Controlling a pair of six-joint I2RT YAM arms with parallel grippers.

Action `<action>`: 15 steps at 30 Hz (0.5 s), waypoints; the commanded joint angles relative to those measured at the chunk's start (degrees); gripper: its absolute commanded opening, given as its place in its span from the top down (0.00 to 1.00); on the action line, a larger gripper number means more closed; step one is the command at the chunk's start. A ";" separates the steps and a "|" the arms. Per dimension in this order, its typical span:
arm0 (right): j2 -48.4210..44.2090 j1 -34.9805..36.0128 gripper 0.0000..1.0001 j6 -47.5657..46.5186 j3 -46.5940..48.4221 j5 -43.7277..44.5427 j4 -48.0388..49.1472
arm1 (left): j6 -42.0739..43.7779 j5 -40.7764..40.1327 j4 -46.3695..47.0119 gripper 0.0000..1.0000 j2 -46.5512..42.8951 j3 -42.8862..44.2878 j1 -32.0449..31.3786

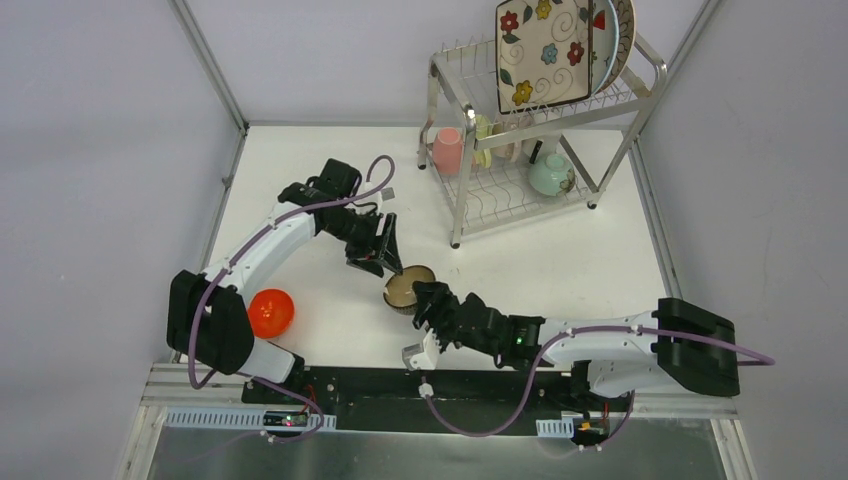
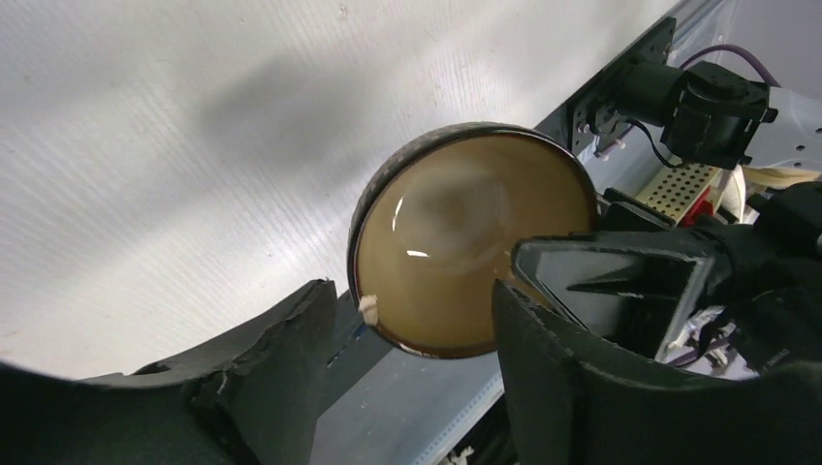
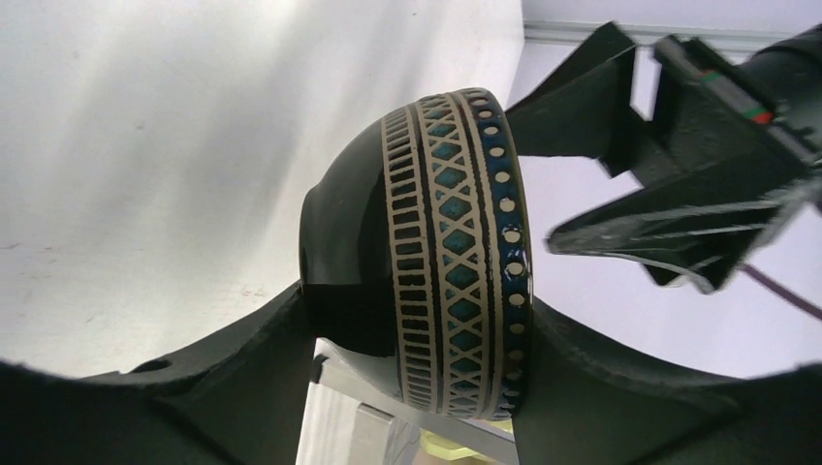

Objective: Load the mixed dishes into the dish rack
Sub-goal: Pick up the bowl from the center of the board.

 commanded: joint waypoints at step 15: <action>-6.19 0.76 0.82 14.84 -4.47 12.86 -0.07 | 1.77 -23.97 6.33 0.01 -16.26 -2.68 0.09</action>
